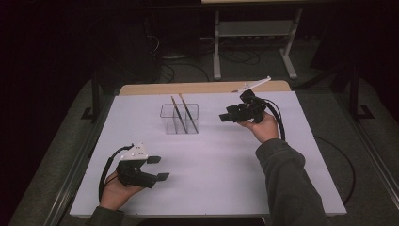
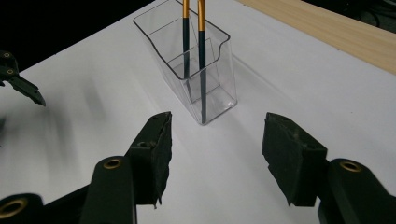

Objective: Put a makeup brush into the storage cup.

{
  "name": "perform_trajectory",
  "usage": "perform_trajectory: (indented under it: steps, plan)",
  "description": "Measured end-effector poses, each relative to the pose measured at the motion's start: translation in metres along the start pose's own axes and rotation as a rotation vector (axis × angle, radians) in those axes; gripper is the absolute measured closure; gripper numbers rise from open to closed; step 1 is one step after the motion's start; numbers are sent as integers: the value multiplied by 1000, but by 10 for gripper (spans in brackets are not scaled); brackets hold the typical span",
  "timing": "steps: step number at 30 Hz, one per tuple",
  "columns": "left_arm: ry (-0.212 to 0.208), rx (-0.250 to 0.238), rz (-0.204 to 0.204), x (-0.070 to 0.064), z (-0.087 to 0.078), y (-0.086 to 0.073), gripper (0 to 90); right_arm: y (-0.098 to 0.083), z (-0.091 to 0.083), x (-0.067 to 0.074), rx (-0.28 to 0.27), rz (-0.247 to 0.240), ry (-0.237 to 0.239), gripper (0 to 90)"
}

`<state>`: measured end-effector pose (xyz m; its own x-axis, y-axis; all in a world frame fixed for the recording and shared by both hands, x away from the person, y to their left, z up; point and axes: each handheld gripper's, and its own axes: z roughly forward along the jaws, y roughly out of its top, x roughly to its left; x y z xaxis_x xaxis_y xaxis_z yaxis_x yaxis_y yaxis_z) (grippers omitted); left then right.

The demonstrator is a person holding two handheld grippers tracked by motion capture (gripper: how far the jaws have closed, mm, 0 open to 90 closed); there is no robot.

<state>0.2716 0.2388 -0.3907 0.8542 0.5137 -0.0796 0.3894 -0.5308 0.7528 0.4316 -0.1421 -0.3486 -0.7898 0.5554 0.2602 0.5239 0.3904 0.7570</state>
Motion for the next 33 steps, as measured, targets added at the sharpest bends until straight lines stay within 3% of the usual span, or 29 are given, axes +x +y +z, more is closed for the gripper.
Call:
perform_trajectory:
  steps: [33]
  plan:
    - [10,-16,-13,1,-1,0,287,-40,-27,-1,-38,28,-26,351]
